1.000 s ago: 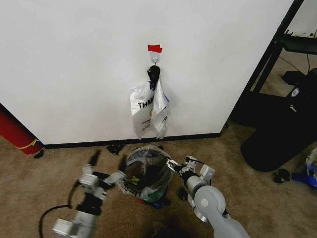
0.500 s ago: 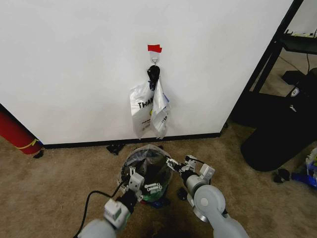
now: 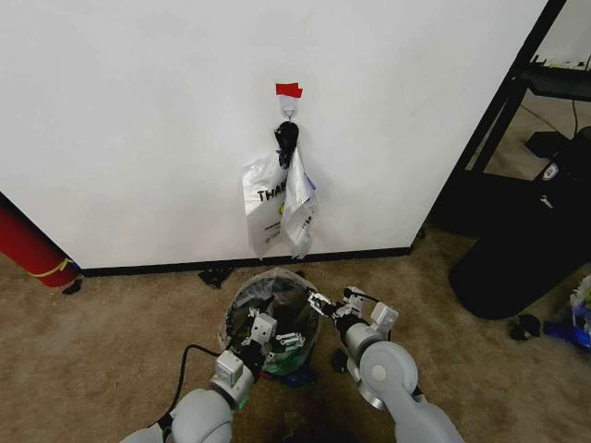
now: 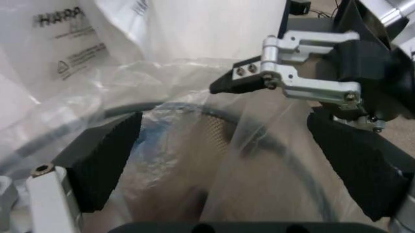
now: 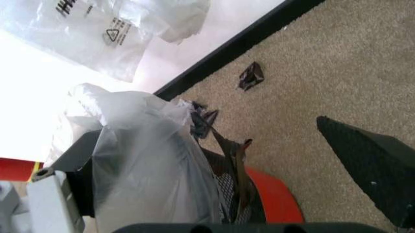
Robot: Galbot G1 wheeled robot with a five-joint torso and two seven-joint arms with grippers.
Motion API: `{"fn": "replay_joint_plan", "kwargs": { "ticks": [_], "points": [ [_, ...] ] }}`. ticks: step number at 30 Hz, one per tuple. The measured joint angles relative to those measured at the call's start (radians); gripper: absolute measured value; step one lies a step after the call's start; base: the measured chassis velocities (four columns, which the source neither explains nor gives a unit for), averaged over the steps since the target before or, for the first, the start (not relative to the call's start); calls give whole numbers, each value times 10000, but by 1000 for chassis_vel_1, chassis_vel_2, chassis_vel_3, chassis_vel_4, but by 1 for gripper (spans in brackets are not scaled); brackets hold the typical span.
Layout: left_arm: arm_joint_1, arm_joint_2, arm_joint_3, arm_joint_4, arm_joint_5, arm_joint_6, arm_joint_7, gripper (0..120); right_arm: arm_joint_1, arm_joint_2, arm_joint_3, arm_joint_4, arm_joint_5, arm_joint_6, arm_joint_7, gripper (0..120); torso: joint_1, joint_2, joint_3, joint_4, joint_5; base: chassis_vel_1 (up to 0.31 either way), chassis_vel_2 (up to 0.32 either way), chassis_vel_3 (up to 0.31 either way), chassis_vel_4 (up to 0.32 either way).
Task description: Pick up the garbage bag from the wall and place it over the trash bin.
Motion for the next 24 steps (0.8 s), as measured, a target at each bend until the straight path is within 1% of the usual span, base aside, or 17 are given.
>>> {"fn": "replay_joint_plan", "kwargs": {
  "ticks": [12, 24],
  "points": [
    [-567, -388, 685, 588, -132, 81, -178, 100, -115, 52, 40, 98, 10, -101, -20, 100, 0, 0, 0, 0, 0, 0, 0, 0, 0],
    [-973, -655, 824, 944, -444, 245, -302, 100, -285, -26, 76, 375, 297, -265, -213, 100, 0, 0, 0, 0, -1, 0, 0, 0, 0]
  ]
}}
